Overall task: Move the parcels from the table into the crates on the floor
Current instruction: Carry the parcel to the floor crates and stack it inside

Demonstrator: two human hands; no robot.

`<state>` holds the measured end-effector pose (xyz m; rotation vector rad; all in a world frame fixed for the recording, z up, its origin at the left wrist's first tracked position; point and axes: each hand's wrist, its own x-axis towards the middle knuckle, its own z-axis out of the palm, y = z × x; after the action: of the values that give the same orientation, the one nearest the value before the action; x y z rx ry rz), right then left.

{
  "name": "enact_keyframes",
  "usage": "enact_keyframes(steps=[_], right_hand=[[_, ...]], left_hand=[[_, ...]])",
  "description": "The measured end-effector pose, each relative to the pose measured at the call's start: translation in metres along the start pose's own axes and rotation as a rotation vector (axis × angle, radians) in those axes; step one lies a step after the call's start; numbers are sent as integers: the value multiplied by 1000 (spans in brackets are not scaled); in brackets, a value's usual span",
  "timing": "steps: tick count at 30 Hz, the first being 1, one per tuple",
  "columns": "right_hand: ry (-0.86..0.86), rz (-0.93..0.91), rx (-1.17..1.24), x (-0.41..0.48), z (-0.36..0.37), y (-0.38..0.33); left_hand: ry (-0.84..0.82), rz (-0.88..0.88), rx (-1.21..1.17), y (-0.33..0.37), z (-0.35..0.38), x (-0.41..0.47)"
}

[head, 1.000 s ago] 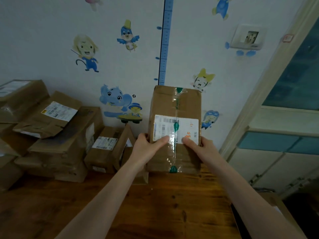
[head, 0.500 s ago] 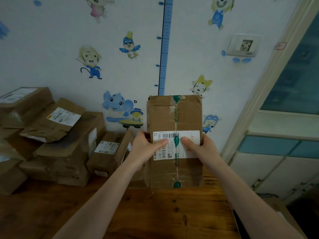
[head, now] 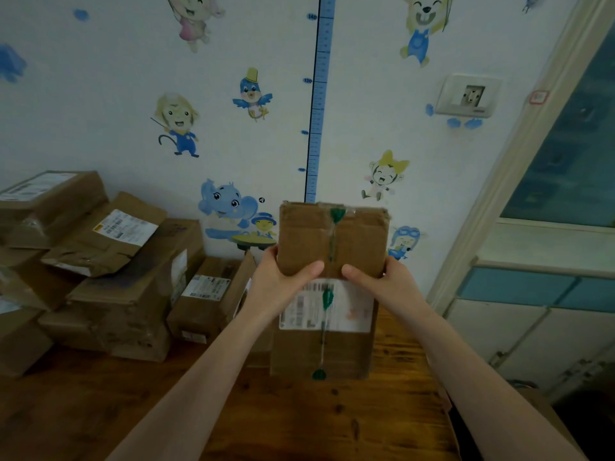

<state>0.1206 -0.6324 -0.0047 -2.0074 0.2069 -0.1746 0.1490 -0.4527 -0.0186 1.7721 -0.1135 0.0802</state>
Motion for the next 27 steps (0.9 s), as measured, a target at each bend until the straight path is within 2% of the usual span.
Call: enact_keyframes(steps=[2,7,13,17,22,27], right_hand=[[-13,9,17,0,-1,-4],[109,-86,-36,-3,7,-4],[0,-105,-5,1,-3,-4],[69,-183,-36,-1,1,-3],[-19,-71,137,2,-11,-8],[59,-95,107,3,-9,-5]], left_hand=[[36,-8,-35,4,-2,4],[67,51,33,8,-1,5],[-29,104,137,14,-8,3],[33,175,175,13,-5,0],[-27,161,151,19,-11,3],[-19,184,209,17,-11,2]])
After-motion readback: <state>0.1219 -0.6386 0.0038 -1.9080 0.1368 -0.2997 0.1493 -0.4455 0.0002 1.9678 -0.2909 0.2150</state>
